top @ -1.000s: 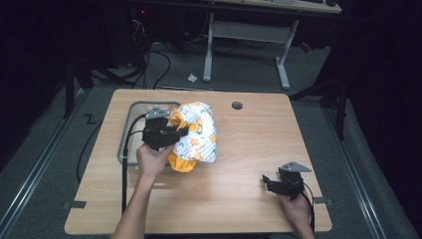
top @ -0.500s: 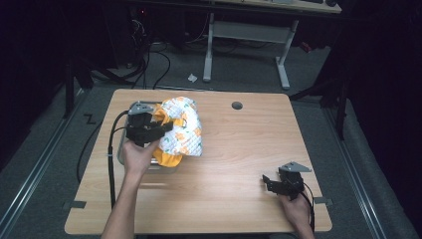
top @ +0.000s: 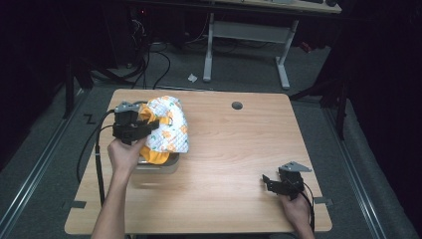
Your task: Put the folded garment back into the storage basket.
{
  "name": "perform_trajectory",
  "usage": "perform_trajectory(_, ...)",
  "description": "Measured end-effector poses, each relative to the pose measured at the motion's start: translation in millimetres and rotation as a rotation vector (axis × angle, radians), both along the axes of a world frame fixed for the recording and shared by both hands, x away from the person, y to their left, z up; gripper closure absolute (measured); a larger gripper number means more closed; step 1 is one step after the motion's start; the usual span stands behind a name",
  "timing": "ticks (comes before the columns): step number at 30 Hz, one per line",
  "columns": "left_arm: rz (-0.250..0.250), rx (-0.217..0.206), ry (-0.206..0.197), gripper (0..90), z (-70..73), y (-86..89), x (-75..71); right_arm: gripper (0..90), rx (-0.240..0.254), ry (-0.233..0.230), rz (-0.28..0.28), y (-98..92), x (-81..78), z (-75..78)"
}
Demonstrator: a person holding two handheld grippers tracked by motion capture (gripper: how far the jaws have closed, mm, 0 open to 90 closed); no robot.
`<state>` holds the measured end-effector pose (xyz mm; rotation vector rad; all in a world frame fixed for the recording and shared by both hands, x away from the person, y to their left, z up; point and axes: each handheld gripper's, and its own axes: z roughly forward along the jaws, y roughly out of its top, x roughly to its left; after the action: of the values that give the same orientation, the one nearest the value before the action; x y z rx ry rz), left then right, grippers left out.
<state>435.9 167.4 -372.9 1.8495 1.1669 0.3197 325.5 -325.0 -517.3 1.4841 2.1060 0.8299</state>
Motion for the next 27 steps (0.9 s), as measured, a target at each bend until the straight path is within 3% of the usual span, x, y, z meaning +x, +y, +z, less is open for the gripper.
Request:
perform_trajectory(4, 0.007, 0.033, 0.004, 74.2, -3.2, 6.5, 1.4, 25.8, 0.0, 0.0, 0.0, 0.0, 0.0, 0.0)
perform_trajectory(13, 0.035, 0.039, 0.026, 74.2, -15.8, 17.5, 7.5, 25.8, 0.0, 0.0, 0.0, 0.0, 0.0, 0.0)
perform_trajectory(27, 0.048, 0.062, 0.088, 73.9, -38.0, 13.8, 22.5, 25.8, -0.001, -0.002, 0.001, 0.0, 0.0, -0.1)
